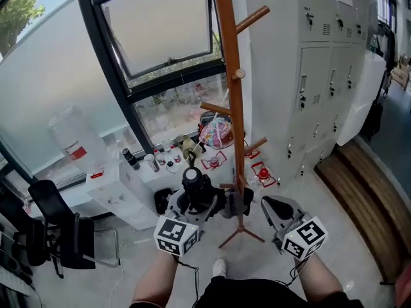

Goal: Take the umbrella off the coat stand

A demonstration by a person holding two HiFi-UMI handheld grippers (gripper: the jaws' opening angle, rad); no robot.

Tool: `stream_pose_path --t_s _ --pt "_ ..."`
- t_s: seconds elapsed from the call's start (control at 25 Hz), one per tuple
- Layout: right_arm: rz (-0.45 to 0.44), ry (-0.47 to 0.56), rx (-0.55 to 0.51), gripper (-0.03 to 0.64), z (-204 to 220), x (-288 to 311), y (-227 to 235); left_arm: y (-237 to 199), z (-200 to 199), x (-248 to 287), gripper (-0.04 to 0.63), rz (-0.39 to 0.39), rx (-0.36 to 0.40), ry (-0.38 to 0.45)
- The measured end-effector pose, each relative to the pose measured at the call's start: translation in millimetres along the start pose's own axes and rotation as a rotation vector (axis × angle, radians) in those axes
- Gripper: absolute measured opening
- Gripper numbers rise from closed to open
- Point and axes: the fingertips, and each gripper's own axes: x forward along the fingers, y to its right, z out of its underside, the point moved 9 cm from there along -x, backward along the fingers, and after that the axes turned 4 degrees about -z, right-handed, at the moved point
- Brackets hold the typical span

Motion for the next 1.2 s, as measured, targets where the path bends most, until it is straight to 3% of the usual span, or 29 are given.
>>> stream_pose_path --t_s 0.56,0.92,1.2 --pt "-0.096 -0.043 0.032 0.054 23.7 -38.1 -29.4 83.4 36.1 -72.8 0.264 -0.056 -0.097 -0.076" --pt "-0.072 -0.065 0.038 0.054 34.1 -28.4 -66.5 85.3 49.7 -116.5 0.264 -0.027 -0.08 -0.095" --pt "-0.039 -0.082 0.044 0.054 44.5 -15.9 -124.8 74.5 61.0 -157.8 0.264 0.039 -0.08 -0.113"
